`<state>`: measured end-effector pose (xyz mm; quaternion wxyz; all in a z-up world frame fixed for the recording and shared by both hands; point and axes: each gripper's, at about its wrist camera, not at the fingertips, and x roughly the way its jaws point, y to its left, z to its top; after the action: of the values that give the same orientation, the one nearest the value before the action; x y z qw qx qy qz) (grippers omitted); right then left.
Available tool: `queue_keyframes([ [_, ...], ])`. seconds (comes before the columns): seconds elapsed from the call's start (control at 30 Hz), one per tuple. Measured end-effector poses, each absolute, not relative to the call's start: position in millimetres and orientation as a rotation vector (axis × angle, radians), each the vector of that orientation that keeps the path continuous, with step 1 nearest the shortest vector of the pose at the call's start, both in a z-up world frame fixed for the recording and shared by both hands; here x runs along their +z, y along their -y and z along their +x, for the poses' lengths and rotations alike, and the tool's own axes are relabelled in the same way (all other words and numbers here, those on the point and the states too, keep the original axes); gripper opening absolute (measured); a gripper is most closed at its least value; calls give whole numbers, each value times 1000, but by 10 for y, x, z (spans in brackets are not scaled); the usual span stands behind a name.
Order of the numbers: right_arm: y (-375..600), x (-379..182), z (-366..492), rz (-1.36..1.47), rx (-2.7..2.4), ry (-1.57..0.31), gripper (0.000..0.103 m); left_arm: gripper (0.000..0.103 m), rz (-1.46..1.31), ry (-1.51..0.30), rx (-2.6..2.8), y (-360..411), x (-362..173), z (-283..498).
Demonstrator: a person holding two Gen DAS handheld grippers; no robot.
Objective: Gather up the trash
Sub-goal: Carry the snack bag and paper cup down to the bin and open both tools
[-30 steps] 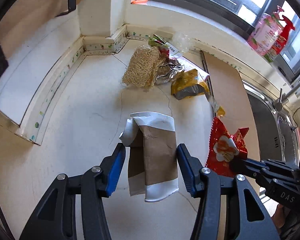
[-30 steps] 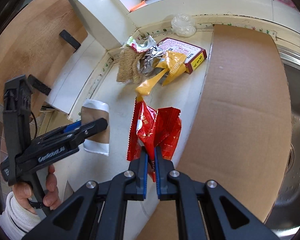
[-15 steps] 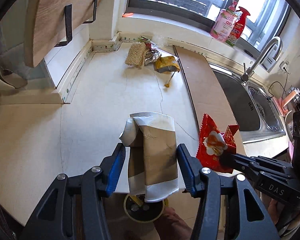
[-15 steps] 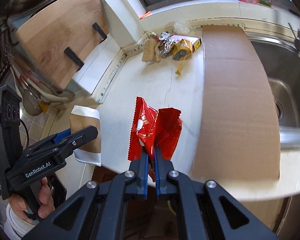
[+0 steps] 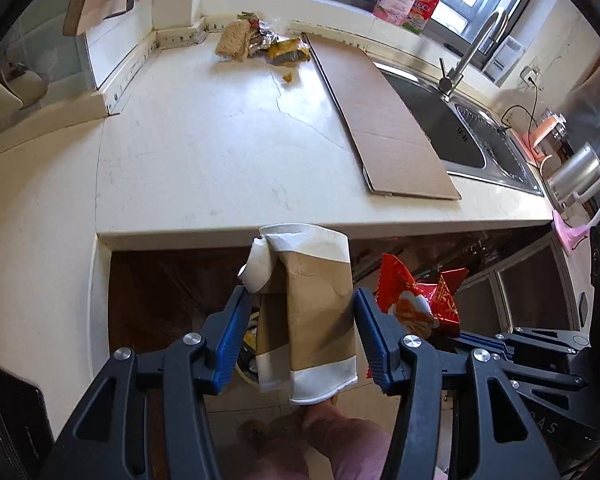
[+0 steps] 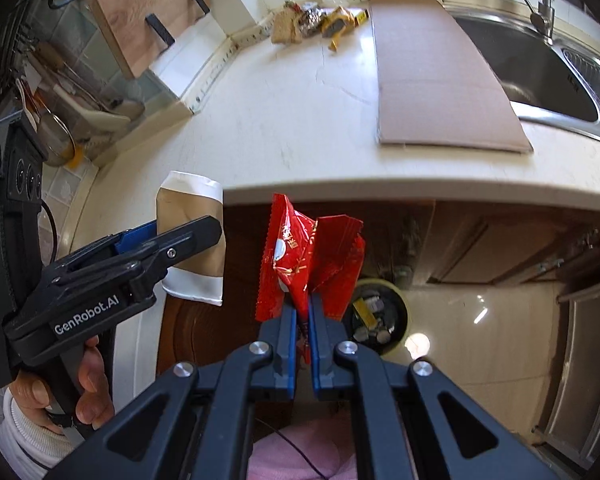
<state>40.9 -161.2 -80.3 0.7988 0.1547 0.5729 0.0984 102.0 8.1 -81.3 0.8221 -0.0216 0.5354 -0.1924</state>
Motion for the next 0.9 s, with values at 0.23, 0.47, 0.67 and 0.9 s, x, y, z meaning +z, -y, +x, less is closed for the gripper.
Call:
queue_keyframes([
  [0.23,1711,-1273,279,326,209,-1333,5,51,-53,-1189,-387,21,-1168,770],
  [0.47,1938,-2143,200,392,193,-1432,5,52,-25,-1271,-322,190,-2003,599],
  [0.67,2046,-3122,173,418,152,-1547,5,52,-66,-1355,-254,172,-2944,563],
  [0.9,2063,-3981,268,414,138,-1605,5,53,-110,-1396,-231,178,-3729,687],
])
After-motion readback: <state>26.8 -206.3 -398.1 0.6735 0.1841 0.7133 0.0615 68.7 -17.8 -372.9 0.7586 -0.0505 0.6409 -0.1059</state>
